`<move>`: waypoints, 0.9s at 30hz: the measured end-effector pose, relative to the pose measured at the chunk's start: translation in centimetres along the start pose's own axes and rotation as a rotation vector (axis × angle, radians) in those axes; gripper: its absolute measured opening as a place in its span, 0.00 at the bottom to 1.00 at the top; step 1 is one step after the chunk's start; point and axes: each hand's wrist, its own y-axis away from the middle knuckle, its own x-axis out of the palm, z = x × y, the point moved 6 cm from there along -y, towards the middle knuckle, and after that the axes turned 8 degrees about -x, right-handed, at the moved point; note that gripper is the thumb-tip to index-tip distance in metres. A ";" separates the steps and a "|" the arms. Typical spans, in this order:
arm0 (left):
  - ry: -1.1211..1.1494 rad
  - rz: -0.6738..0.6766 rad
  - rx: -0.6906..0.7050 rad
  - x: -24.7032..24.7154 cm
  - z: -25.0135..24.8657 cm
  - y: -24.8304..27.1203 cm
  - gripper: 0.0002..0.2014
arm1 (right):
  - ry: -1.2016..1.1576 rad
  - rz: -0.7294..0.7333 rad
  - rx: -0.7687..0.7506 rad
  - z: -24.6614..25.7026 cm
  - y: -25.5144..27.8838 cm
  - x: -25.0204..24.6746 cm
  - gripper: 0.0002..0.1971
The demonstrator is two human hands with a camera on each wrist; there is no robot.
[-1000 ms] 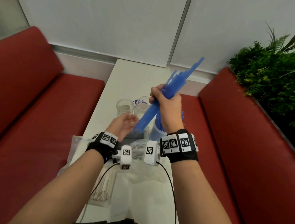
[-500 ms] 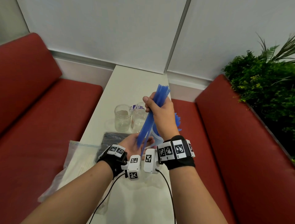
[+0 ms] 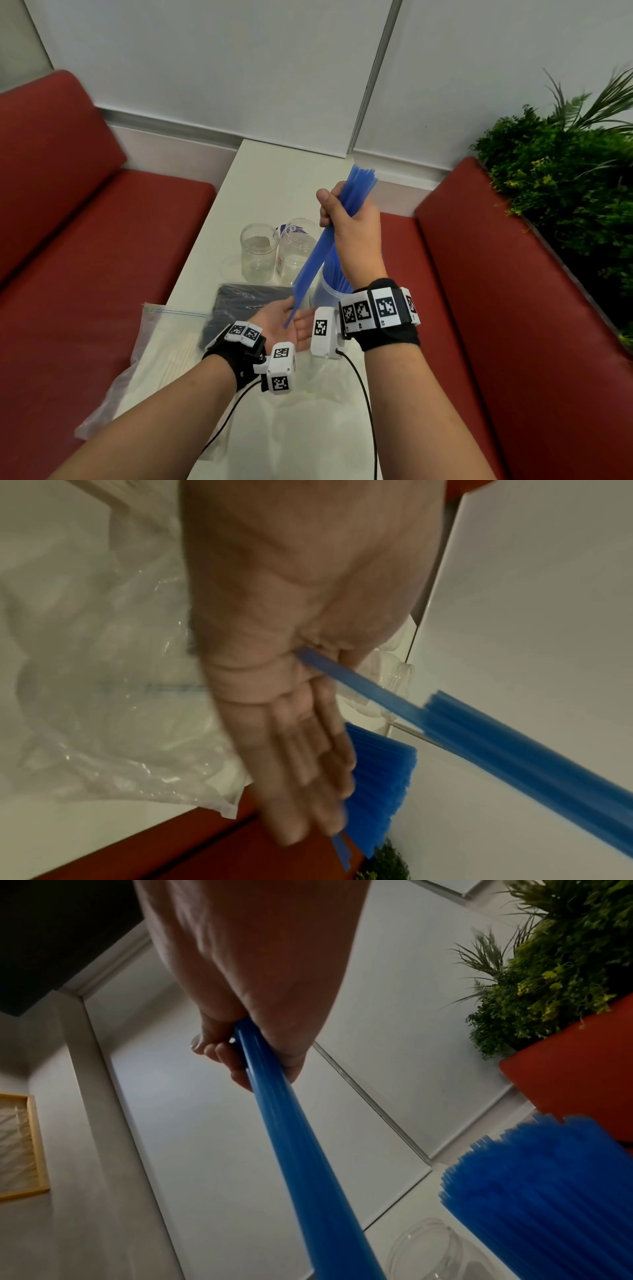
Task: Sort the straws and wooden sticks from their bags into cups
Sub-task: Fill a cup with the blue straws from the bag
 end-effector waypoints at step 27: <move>-1.515 -0.630 0.875 7.8 -6.9 -2.7 0.13 | 0.107 -0.193 0.159 -8.8 0.2 -9.6 0.18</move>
